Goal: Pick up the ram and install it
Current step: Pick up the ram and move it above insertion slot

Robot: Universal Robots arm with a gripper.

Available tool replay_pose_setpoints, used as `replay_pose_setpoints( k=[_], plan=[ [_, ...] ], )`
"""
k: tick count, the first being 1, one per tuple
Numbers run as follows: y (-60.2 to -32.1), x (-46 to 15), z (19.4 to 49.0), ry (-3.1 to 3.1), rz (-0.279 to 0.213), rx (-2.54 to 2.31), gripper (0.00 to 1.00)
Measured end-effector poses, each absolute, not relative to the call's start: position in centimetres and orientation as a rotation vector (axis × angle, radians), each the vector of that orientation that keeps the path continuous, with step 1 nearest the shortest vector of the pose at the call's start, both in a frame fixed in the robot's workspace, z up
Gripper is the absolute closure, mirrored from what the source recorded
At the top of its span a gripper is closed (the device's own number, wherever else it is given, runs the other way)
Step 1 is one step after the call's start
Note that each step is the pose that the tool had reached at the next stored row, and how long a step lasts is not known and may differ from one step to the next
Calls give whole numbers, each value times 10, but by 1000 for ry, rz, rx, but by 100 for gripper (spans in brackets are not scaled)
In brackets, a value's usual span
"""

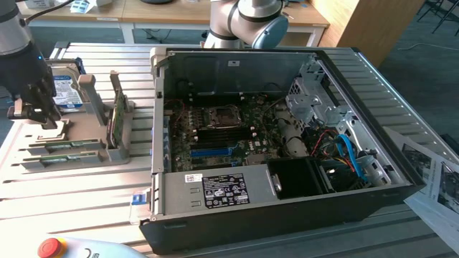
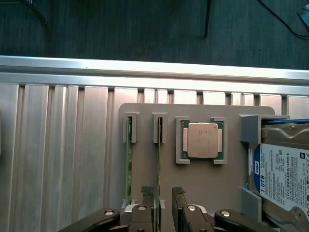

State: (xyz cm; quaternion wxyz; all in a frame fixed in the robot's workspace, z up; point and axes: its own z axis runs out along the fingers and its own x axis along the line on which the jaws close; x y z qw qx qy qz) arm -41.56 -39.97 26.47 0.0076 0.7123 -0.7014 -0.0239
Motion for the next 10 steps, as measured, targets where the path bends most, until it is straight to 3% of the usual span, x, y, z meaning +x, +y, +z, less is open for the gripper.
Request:
replay_pose_setpoints(
  k=[10],
  plan=[
    [-400, -416, 257, -2193, -75, 2227, 71]
  ],
)
